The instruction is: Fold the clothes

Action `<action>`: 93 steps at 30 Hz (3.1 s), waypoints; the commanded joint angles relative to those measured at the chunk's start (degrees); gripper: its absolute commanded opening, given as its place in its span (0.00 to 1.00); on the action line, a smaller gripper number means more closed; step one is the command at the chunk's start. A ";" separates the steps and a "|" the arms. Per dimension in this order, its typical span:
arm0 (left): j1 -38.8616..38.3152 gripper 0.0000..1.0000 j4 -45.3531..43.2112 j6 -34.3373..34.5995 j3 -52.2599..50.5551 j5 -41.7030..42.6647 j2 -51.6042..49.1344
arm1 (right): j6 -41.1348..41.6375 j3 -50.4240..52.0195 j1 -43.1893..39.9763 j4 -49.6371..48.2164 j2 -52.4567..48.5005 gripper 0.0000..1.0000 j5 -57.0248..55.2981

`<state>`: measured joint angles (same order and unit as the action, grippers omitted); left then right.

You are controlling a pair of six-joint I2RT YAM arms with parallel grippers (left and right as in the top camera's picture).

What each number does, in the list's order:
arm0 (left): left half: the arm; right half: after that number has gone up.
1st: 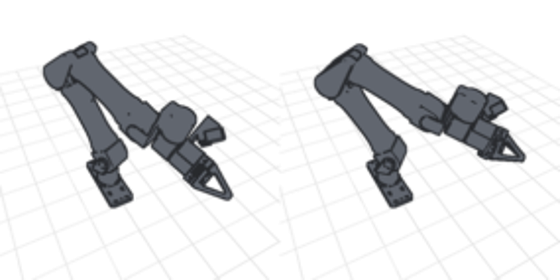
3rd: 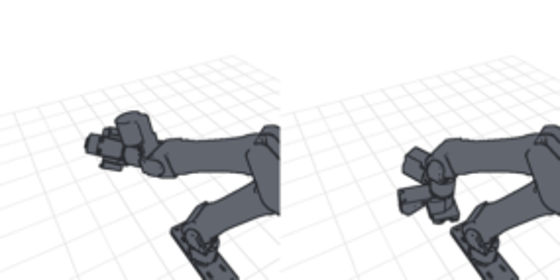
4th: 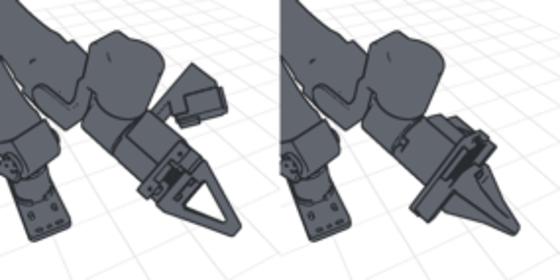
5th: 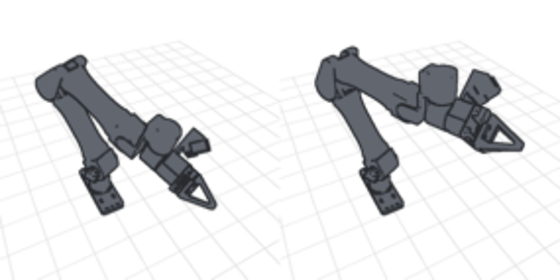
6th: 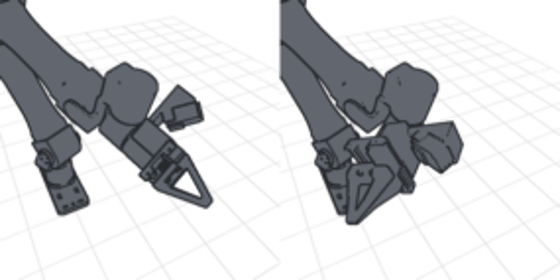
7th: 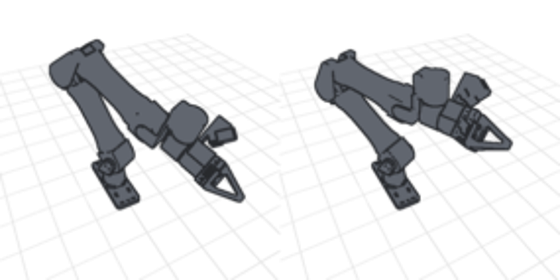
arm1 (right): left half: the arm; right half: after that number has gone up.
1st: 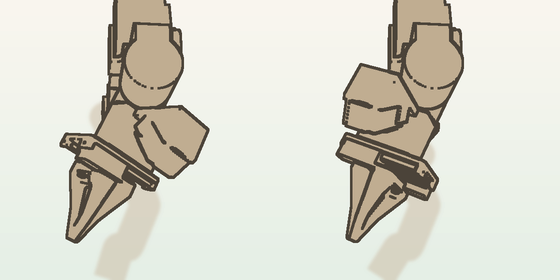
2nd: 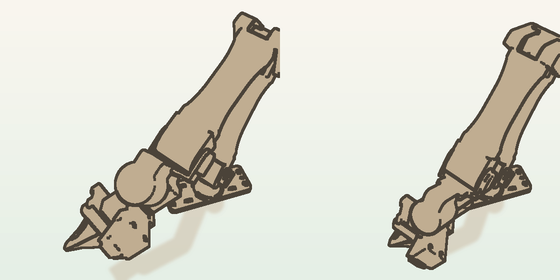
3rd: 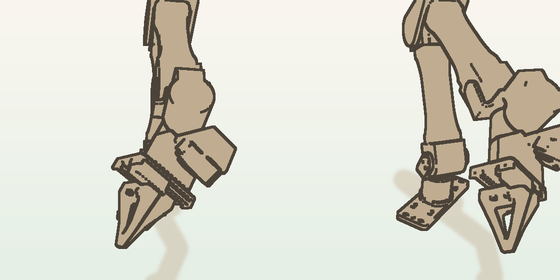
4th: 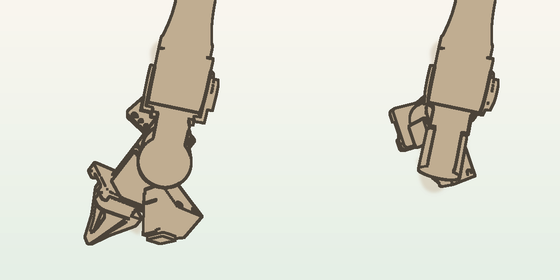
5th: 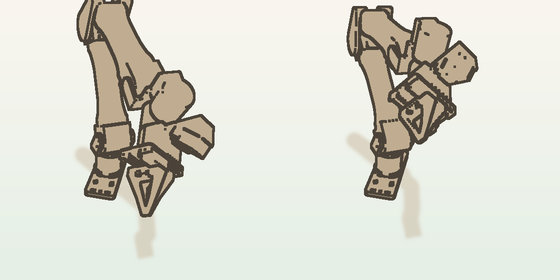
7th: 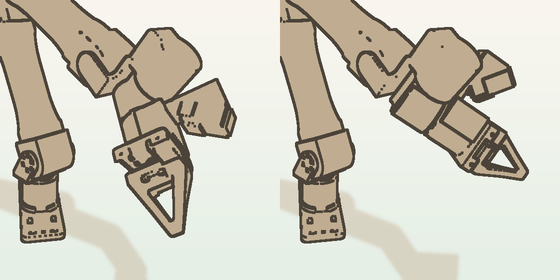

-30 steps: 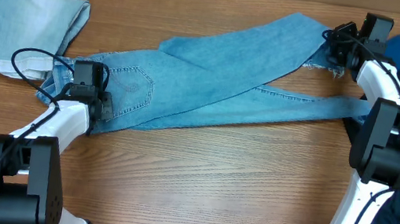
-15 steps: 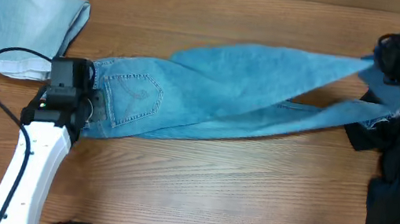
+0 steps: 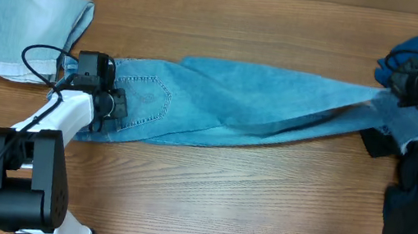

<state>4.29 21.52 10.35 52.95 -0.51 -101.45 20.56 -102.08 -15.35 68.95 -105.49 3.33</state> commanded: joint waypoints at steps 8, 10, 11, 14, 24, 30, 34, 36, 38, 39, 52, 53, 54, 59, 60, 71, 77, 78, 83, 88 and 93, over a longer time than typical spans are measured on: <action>0.74 0.04 5.90 0.81 -2.03 -9.60 -6.80 | -7.28 25.29 -11.15 -23.43 0.59 0.04 0.57; 1.01 0.04 7.93 0.85 -1.31 -10.23 -6.80 | -7.56 27.19 -13.38 -23.82 0.59 0.04 -2.43; 1.31 0.04 9.25 0.87 -0.55 -10.43 -6.80 | -7.52 29.94 -14.51 -26.45 0.59 0.04 -2.34; 2.08 0.04 12.94 1.25 2.03 -10.40 -6.80 | -7.52 34.05 -14.93 -29.75 0.59 0.20 -2.23; 2.05 0.04 24.35 1.25 13.62 -10.19 -6.54 | -2.99 15.45 -11.82 -14.38 15.13 0.04 3.58; 2.05 0.04 26.08 1.20 17.97 -8.20 -4.50 | -5.79 31.39 6.45 -22.99 14.32 0.04 16.04; 2.05 0.04 25.90 0.96 17.94 -6.43 -4.50 | -4.22 44.57 9.84 -31.41 9.94 0.04 16.04; 2.05 0.04 25.86 1.01 17.94 -5.33 -4.50 | -3.89 47.08 9.84 -31.65 6.84 0.04 16.06; 2.05 0.04 26.03 0.98 17.94 -5.35 -4.50 | -2.21 47.41 9.84 -27.34 3.72 0.04 15.96; 2.05 0.04 26.03 0.98 17.94 -5.35 -4.50 | -2.03 47.41 9.84 -24.63 3.45 0.04 14.34; 1.81 0.04 28.39 -2.62 17.97 0.61 1.68 | -1.03 42.91 9.84 -19.61 12.57 0.21 31.34; 1.53 0.04 28.50 -2.62 17.97 0.59 2.27 | 2.56 43.39 9.84 -18.86 12.04 0.42 34.07; 0.94 0.04 28.57 -2.60 17.97 0.59 2.73 | 5.55 43.89 9.84 -18.67 11.89 0.42 37.29; -2.45 0.04 27.87 -2.62 17.97 0.59 3.02 | 32.33 50.01 16.81 -30.80 11.96 0.83 38.38; -2.84 0.04 27.71 -2.60 17.97 0.66 3.02 | 36.81 51.95 18.95 -34.40 12.09 0.87 36.70; -3.58 0.04 26.03 -2.69 17.97 4.66 2.99 | 45.92 59.34 22.53 -58.71 14.60 0.69 19.56; -3.58 0.04 26.43 -2.69 17.97 4.63 3.02 | 42.56 59.25 22.53 -55.49 18.32 0.04 27.82; -3.58 0.05 26.71 -2.69 17.94 4.63 2.99 | 41.99 59.25 22.53 -52.22 21.27 0.04 27.63; -3.65 0.04 27.69 -2.62 14.67 5.09 2.95 | 40.72 59.25 22.53 -35.54 30.16 0.04 25.64; -4.22 0.06 27.96 -2.69 11.41 8.04 2.93 | 40.70 59.32 22.53 -30.05 28.92 0.04 22.18; -6.95 0.06 17.66 0.92 1.97 2.56 2.67 | 40.48 59.32 22.53 -29.05 28.92 0.04 22.27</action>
<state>-1.58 43.62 8.80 59.59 6.17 -99.50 61.45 -42.72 7.22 39.11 -76.51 27.00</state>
